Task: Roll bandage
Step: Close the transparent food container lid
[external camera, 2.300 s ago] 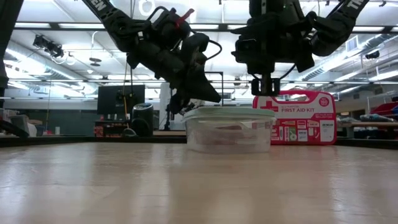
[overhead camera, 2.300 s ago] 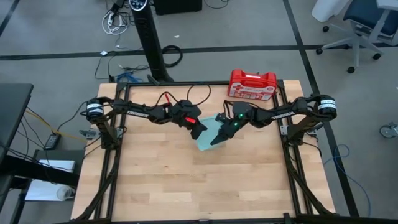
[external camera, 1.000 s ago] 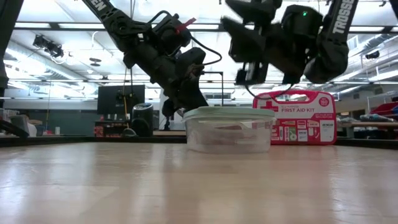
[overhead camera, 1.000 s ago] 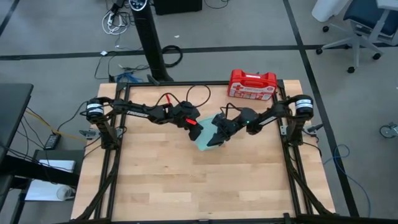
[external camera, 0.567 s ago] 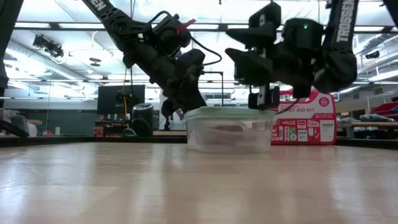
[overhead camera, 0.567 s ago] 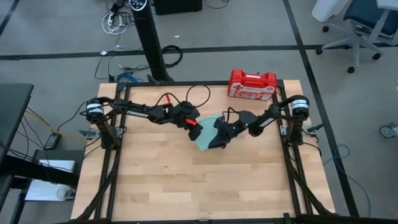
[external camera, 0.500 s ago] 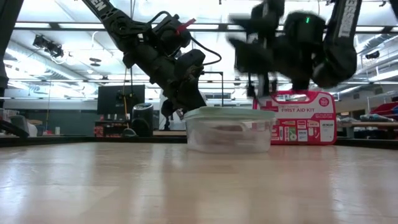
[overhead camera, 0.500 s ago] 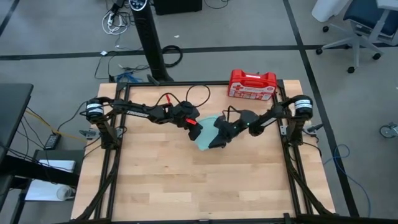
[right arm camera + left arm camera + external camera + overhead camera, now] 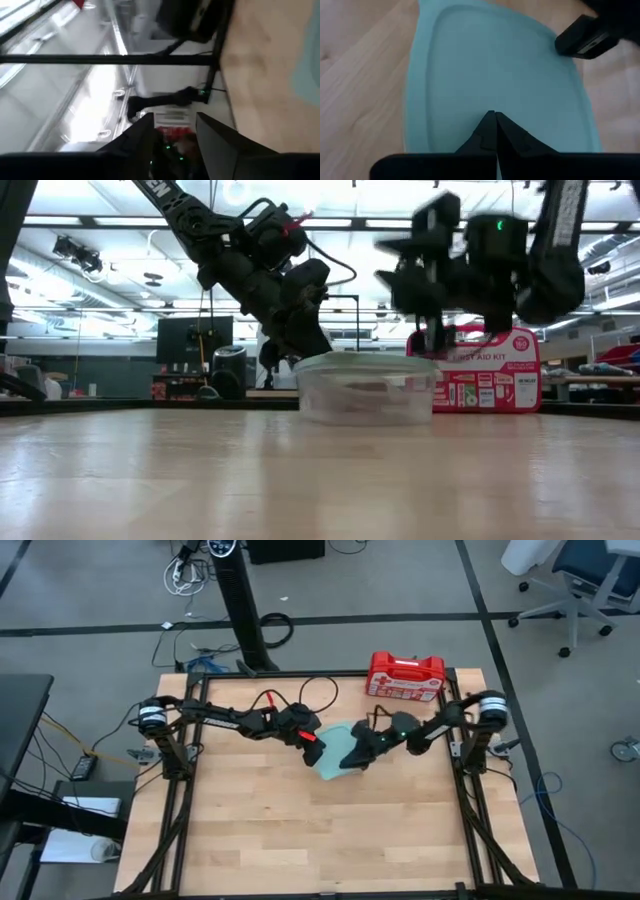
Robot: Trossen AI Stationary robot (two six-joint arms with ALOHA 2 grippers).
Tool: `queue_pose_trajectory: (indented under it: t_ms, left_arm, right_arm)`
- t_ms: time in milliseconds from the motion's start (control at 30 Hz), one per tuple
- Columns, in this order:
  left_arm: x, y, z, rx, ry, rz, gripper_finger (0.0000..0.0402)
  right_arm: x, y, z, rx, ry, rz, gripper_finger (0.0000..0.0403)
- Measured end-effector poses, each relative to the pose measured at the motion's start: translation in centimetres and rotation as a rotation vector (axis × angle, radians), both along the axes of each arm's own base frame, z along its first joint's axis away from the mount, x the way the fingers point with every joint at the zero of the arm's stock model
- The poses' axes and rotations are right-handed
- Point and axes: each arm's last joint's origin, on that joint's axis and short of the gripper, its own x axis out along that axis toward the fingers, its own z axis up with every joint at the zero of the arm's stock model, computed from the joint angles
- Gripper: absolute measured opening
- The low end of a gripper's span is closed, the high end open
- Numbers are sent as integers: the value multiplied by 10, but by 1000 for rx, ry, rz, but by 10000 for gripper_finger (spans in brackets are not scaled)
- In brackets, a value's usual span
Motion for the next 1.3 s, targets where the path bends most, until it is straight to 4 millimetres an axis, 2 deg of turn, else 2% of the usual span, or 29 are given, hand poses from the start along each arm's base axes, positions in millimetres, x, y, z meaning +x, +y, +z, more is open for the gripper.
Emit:
queue_pose_trajectory:
  t_ms: [33,133,300,333,367,433,467,500,533,633,733,867,967,1033,1067,1100,1167,1200,1233,1300]
  left_arm:
    - [0,0,0,3,-3,2,1]
    - [0,0,1,3,-3,2,1]
    - [0,0,1,2,-3,1,1]
    - [0,0,1,1,-2,1,1]
    - [0,0,1,-2,-2,0,1]
    - [0,0,1,-3,-3,-1,1]
    - [1,0,2,-9,-24,-9,1]
    - [2,0,5,-1,-25,-7,1]
    - [1,0,4,-4,-18,-8,1]
    - [1,-1,1,-9,-5,-9,1]
    - [0,-1,1,-8,-5,-7,1]
    - [0,-1,1,-9,-5,-12,1]
    - [0,-1,1,-9,-3,-12,1]
    - [0,-1,1,-8,-4,-11,1]
    - [0,-1,1,-9,-3,-11,1]
    - [0,-1,1,-8,-4,-12,1]
    - [0,-1,1,-9,-3,-11,1]
    - [2,-1,3,-8,-23,-19,1]
    - [2,-1,6,-3,-30,-16,1]
    - [1,-1,4,-10,-20,-21,1]
  right_arm:
    - [1,2,7,9,6,10,149]
    - [1,6,40,-19,-162,15,149]
    - [5,13,76,-86,-333,38,149]
    - [6,13,76,-93,-326,32,149]
    - [9,10,66,-95,-249,28,149]
    - [12,1,23,-58,55,25,149]
    - [10,-2,4,-26,154,36,149]
    - [8,-4,-3,-45,172,50,149]
    - [5,-5,-4,-52,106,37,149]
    - [5,-5,4,-16,-10,26,149]
    - [8,0,27,-22,-119,36,149]
    - [14,7,47,-27,-175,79,149]
    - [15,7,75,-58,-302,84,149]
    - [16,6,78,-54,-303,75,149]
    - [18,6,74,-45,-260,71,149]
    - [20,1,60,-46,-163,61,149]
    - [17,-11,12,-5,164,66,149]
    - [14,-15,-1,17,218,80,149]
    - [11,-17,-7,6,232,57,149]
    - [6,-17,0,-4,81,44,149]
